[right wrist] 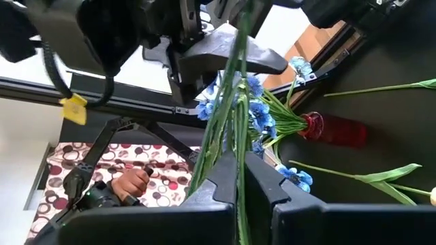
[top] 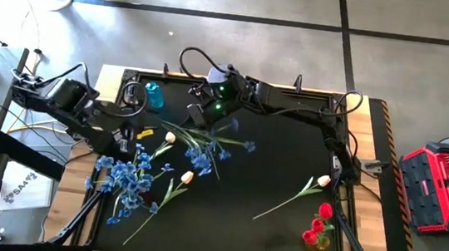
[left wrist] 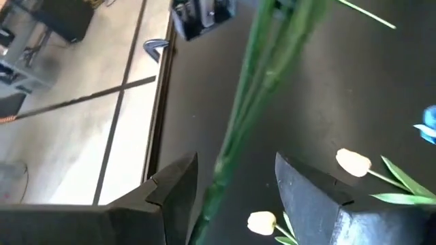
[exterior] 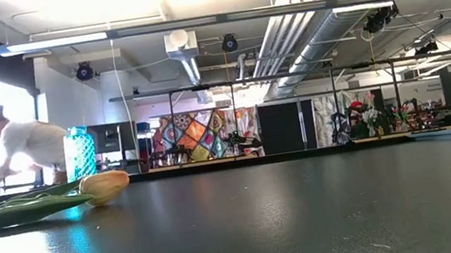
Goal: Sort flowers into vase by color
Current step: Put the blue flowers into the red vase
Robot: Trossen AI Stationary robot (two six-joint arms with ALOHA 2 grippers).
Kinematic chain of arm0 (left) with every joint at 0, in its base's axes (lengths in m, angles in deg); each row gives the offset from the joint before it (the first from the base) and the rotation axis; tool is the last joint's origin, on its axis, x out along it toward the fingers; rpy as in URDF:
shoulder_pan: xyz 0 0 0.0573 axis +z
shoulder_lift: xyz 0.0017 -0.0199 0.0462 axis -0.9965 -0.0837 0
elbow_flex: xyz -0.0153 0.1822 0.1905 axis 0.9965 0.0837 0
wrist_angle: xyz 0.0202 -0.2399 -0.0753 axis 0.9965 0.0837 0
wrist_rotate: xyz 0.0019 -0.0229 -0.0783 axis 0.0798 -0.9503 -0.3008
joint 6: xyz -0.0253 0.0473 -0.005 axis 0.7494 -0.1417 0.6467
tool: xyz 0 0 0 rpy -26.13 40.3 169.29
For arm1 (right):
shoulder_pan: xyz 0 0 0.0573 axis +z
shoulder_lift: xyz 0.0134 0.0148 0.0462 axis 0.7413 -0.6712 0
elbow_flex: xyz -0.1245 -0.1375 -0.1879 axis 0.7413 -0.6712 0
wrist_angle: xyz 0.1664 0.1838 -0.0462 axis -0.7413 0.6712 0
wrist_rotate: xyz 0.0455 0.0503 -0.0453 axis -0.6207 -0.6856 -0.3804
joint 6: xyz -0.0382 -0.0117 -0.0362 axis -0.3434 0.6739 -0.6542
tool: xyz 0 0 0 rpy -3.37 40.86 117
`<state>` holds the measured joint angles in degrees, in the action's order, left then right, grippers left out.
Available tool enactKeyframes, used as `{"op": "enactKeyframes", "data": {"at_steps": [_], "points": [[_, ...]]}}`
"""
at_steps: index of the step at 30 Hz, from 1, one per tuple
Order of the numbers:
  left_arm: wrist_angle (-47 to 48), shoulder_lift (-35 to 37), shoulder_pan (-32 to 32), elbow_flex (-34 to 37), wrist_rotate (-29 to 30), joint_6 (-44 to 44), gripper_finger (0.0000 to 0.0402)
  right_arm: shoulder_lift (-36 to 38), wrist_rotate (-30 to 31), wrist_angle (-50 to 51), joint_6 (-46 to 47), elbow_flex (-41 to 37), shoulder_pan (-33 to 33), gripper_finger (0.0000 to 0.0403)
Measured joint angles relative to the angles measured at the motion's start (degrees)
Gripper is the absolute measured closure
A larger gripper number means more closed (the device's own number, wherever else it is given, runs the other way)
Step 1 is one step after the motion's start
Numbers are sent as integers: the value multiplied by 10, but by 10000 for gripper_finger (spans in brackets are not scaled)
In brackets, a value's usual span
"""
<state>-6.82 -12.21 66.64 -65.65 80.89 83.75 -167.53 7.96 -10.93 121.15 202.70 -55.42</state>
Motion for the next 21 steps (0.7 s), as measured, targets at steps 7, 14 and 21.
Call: {"op": "enactKeyframes", "data": {"at_steps": [7, 14, 21], "points": [[0, 10, 10, -2, 5, 38, 262, 0, 0, 1, -6, 0, -1, 403], [4, 29, 10, -2, -12, 46, 386, 0, 15, -26, -75, 0, -2, 395], [-6, 38, 10, -3, -3, 95, 398, 14, 115, -152, -198, 0, 0, 328]]}}
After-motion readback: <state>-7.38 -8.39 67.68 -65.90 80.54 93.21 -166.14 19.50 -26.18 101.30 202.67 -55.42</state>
